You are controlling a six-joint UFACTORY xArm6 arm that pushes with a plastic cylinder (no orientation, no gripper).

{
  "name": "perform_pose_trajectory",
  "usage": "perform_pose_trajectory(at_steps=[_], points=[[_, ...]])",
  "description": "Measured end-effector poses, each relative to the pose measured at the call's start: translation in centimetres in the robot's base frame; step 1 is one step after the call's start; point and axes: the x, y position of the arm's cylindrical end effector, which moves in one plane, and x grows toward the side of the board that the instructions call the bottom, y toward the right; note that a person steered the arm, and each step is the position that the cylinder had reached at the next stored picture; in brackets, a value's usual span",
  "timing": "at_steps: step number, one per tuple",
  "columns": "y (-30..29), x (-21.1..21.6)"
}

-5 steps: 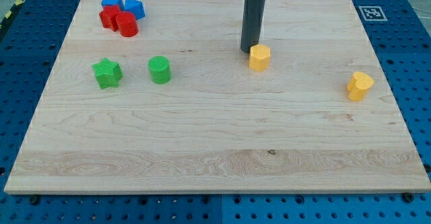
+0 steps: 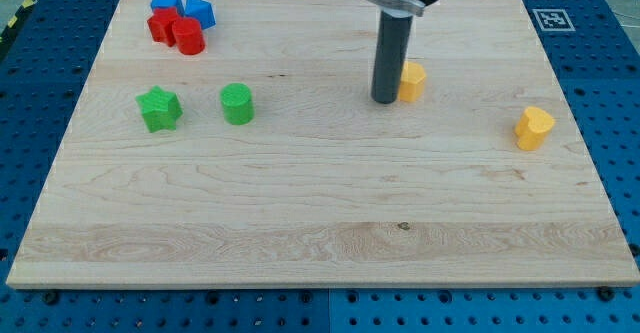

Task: Place the yellow hexagon above the yellow heart

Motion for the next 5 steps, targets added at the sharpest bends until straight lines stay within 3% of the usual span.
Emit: perform_pose_trajectory(at_steps=[1, 2, 5], points=[[0.6, 0.0], [0.2, -2.9], [3.2, -3.5]])
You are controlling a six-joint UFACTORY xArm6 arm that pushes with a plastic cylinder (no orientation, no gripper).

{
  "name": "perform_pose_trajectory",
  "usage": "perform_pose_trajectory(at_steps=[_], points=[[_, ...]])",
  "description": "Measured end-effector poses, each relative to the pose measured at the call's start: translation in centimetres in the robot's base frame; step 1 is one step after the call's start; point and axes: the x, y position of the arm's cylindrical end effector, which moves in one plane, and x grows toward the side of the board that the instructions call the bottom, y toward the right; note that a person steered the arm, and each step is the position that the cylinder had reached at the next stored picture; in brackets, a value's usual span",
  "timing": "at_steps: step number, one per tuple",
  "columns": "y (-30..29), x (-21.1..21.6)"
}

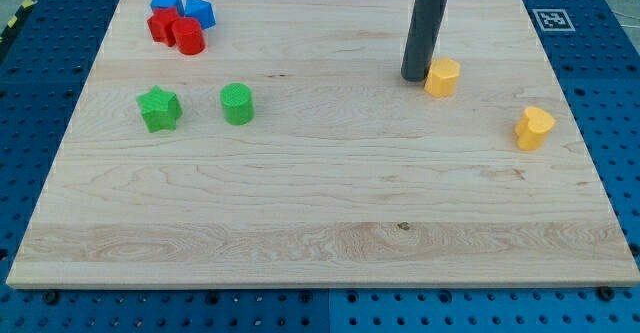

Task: Place the yellow hexagon above the yellow heart

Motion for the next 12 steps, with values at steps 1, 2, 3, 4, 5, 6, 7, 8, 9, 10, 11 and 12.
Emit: perform_pose_trajectory(at_steps=[1, 2, 3, 4, 5, 6, 7, 8, 9, 10, 11, 12], points=[[0.0, -0.3], [0.0, -0.3], [1.0, -2.0], [1.1, -2.0], [1.1, -1.4], [1.1, -0.8], [1.1, -0.8], [1.1, -0.5], [1.1, -0.4], [0.7, 0.2], [1.3, 0.2], [1.7, 1.1]])
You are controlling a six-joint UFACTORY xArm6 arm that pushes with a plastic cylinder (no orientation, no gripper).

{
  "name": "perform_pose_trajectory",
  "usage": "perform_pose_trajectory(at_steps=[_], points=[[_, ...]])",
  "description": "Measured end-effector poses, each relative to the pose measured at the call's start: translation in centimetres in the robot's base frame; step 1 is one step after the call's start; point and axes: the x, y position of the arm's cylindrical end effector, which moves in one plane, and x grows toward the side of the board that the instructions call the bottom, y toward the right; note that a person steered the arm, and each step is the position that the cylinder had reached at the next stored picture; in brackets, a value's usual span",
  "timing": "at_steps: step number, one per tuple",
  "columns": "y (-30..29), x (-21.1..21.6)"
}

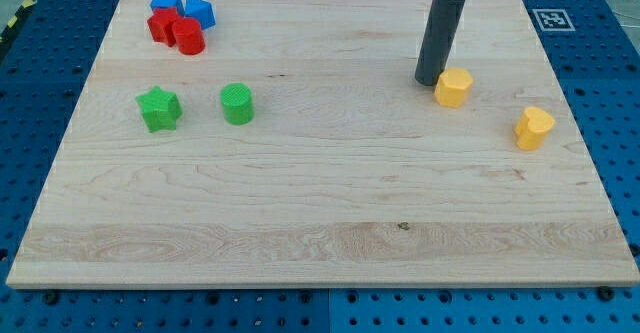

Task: Place the yellow hexagon above the yellow heart

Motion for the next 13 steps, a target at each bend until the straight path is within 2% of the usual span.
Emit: perform_pose_trajectory(at_steps=[3, 5, 6, 7, 8, 9, 10, 13], points=[[0.8, 0.7], [-1.1, 1.1], [2.1, 2.3], [2.8, 2.3], [2.7, 1.7], [3.2, -0.9], [5.2, -0.5], [5.8, -0.3]])
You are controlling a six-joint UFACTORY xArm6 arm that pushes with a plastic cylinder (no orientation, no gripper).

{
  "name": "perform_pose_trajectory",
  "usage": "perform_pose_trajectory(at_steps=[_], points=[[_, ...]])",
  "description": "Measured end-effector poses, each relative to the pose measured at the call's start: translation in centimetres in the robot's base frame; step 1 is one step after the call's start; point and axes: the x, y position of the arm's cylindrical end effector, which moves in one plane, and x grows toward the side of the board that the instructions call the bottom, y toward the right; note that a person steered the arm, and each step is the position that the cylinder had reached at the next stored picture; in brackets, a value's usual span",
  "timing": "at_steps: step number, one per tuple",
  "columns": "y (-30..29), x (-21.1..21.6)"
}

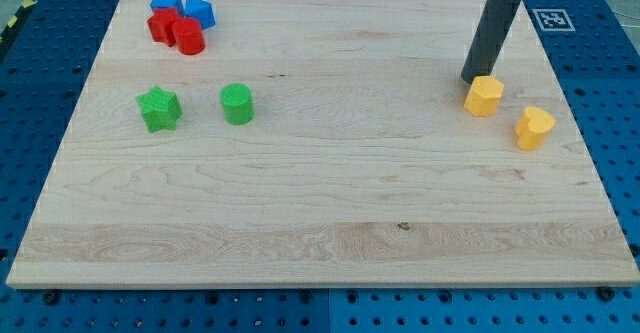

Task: Place the yellow hexagon above the yellow heart

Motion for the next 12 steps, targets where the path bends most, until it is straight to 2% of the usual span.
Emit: perform_pose_trajectory(at_steps=[1, 3, 4, 8, 12], points=[[0.4, 0.3], [-2.8, 1.5], [-2.6, 4.6], [-2.5, 5.9], [0.6, 5.9]])
